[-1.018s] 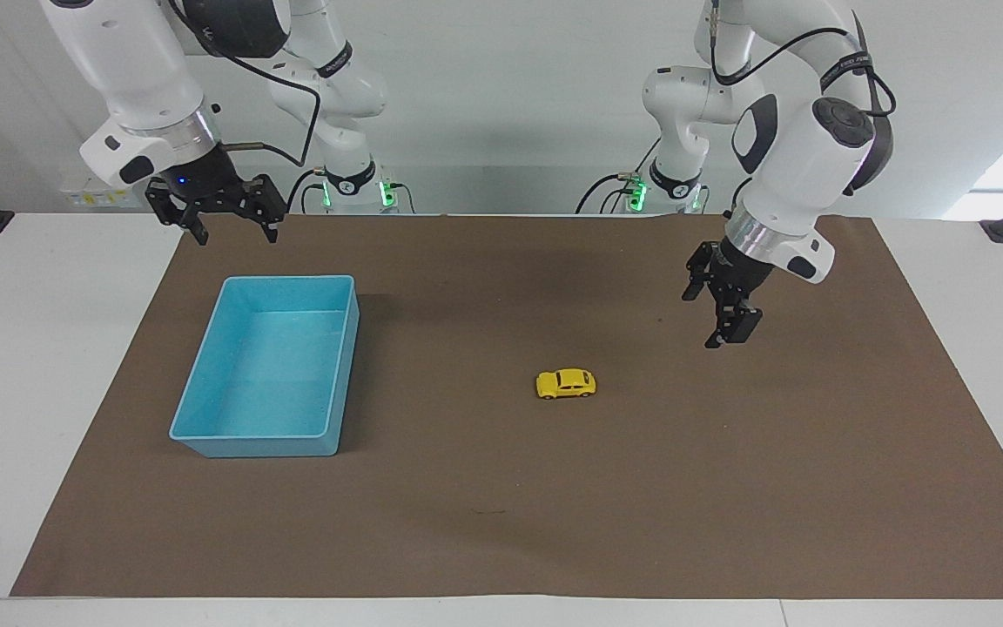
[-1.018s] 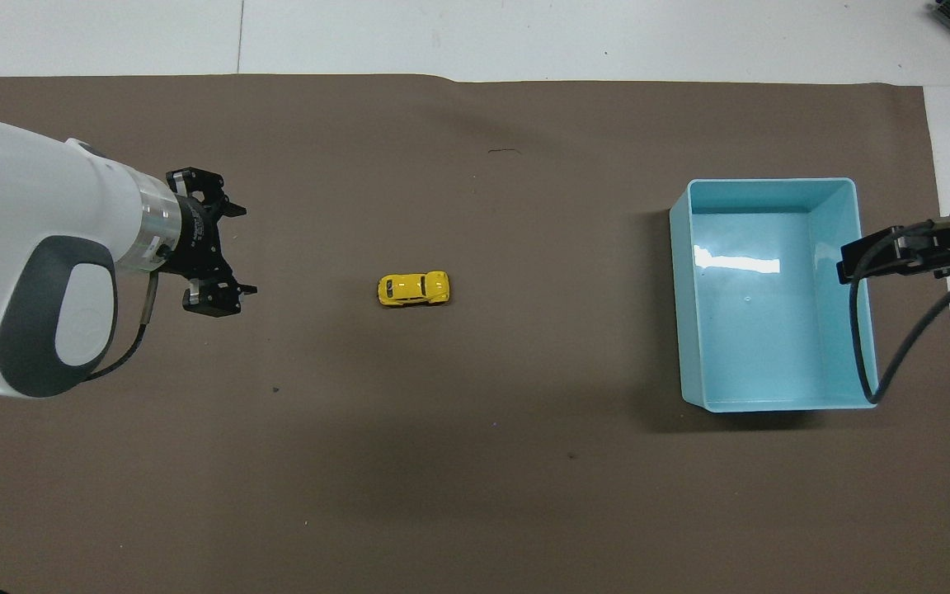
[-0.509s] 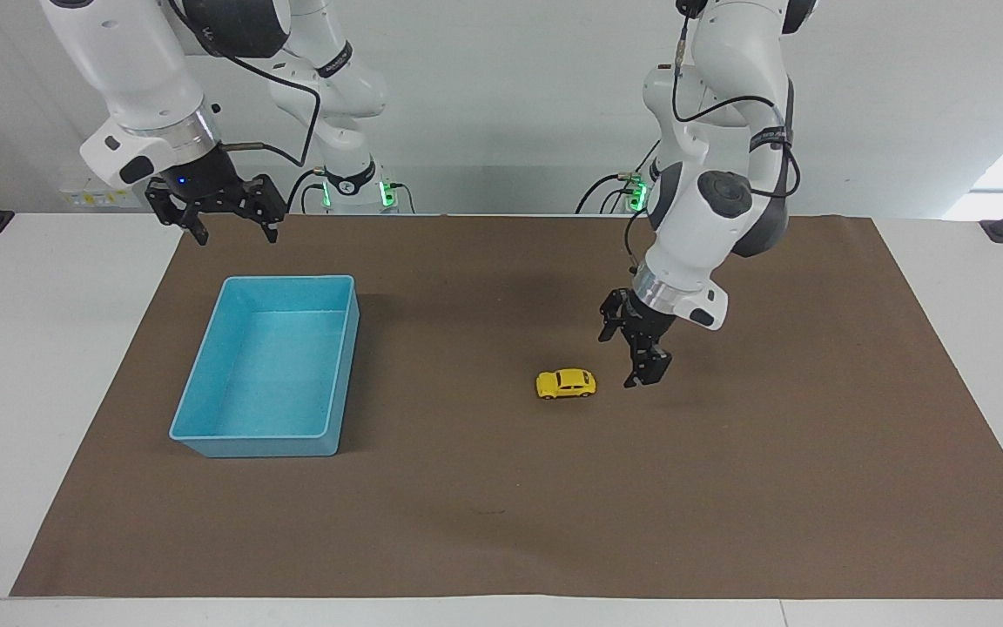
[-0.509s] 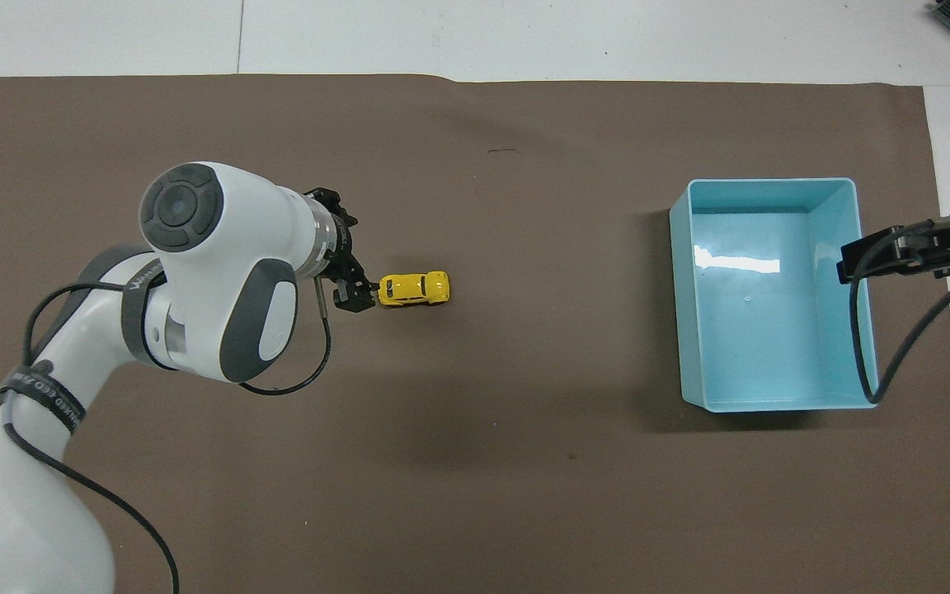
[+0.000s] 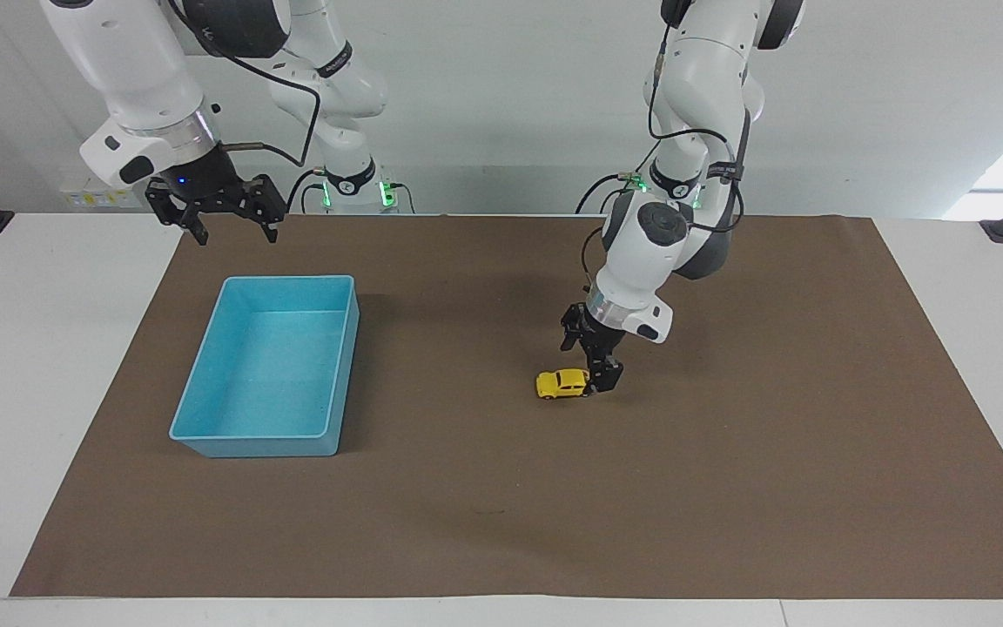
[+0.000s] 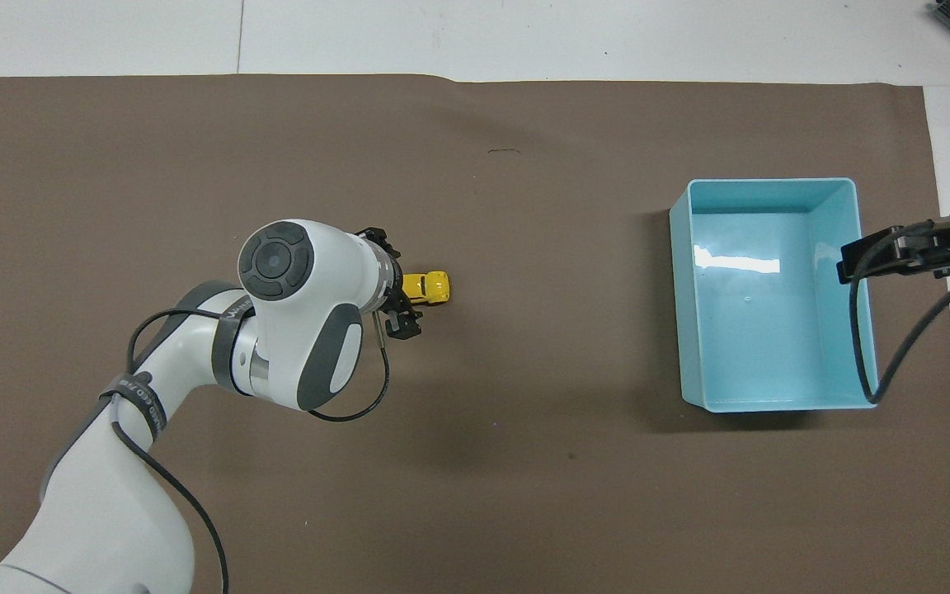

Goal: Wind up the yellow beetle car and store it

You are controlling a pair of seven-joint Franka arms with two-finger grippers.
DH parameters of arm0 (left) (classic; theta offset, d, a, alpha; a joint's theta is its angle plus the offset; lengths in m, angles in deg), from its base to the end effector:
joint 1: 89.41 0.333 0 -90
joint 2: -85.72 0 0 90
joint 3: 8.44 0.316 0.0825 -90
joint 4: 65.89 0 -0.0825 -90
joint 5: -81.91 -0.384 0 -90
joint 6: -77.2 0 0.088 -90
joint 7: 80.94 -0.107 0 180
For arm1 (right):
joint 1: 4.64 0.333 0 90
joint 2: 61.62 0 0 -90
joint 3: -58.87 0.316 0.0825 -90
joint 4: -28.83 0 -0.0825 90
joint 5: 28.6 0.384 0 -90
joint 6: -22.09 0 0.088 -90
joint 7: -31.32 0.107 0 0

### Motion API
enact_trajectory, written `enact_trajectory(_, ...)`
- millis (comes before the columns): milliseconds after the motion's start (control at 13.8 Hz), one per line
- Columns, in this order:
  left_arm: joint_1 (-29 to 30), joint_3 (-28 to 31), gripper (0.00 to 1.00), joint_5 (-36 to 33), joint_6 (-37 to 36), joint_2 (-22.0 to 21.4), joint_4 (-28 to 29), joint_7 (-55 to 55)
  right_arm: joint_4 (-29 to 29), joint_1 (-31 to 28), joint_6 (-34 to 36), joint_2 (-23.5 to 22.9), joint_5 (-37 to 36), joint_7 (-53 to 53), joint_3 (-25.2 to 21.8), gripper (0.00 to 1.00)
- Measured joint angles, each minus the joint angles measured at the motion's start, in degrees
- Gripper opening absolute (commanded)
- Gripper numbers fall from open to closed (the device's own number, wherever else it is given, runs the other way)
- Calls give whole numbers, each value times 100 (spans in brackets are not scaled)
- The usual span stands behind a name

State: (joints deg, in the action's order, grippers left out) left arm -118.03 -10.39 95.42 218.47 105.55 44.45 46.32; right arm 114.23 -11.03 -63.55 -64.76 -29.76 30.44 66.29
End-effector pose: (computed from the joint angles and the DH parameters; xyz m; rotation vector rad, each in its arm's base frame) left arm 0.5505 -0.3233 0.3296 1.7405 2.3355 -0.1989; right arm 0.5638 0.0057 0.6252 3.1270 0.0505 -0.0784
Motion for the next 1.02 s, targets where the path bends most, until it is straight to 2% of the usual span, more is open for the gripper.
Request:
enact_trajectory(145, -134, 1, 100, 1, 129, 149, 35, 69, 0, 0, 0, 0, 0, 0, 0, 100)
enact_trajectory(218, -175, 3, 95, 2, 176, 206, 34, 90, 0, 0, 0, 0, 0, 0, 0, 100)
enact_trajectory(364, -187, 10, 65, 2, 216, 231, 29, 92, 0, 0, 0, 0, 0, 0, 0, 100)
enact_trajectory(582, -186, 40, 8, 1, 253, 226, -12, 11, 0, 0, 0, 0, 0, 0, 0, 100)
enact_trajectory(1018, -188, 37, 6, -1, 248, 209, -51, -670, 0, 0, 0, 0, 0, 0, 0, 100)
